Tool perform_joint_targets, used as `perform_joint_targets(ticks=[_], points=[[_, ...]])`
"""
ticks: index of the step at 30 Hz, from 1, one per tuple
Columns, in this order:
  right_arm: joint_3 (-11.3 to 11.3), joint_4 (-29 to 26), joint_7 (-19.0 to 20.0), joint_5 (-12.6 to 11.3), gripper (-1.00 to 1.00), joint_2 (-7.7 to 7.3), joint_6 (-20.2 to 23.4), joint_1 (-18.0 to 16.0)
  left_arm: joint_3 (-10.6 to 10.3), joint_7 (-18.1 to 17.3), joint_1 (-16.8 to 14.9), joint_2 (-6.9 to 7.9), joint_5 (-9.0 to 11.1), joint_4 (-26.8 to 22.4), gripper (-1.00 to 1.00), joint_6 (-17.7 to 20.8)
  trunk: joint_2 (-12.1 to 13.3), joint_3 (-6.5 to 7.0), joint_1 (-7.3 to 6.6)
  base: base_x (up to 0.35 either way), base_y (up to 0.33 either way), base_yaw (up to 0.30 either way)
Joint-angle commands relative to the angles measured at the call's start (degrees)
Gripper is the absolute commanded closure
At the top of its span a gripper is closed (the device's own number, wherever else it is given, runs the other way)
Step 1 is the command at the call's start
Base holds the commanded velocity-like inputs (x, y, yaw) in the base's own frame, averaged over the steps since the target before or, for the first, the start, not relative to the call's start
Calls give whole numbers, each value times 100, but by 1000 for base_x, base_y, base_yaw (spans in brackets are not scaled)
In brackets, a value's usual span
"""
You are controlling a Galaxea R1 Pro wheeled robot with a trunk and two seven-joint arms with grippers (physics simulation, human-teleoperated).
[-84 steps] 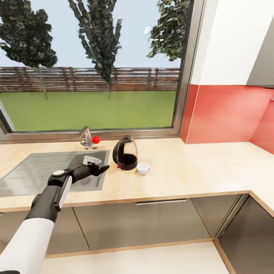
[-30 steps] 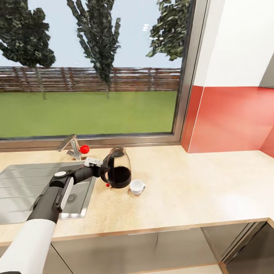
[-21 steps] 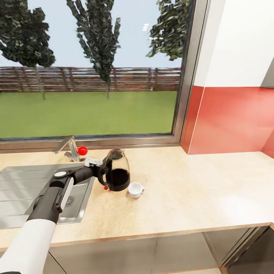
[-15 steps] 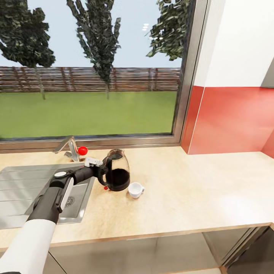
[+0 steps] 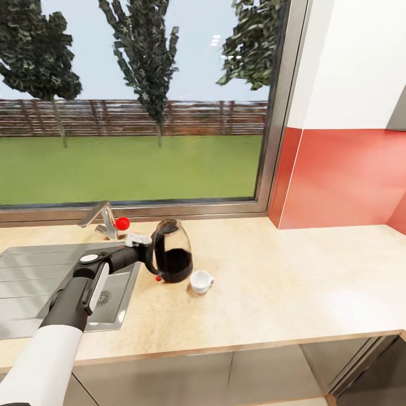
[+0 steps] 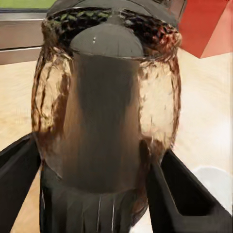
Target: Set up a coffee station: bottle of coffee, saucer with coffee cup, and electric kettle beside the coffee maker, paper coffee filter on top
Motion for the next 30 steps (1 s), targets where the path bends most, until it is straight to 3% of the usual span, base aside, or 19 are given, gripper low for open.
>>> perform_joint_targets(ticks=[1, 26, 29, 30], points=[[49, 3, -17, -53, -100, 2, -17, -5, 13, -31, -3, 1, -160, 3, 100, 3, -9, -15, 5, 0, 0, 0], [39, 2, -17, -60, -100, 16, -13, -5, 4, -29, -77, 42, -134, -98, 100, 137, -9, -15, 5, 0, 0, 0], [26, -4, -17, -61, -100, 13, -17, -5, 5, -172, -113, 66, -138, -139, 100, 494, -9, -15, 5, 0, 0, 0], [23, -7, -17, -62, -100, 11, -20, -5, 4, -307, -308, 98, -152, -295, 100, 886, -9, -15, 5, 0, 0, 0]])
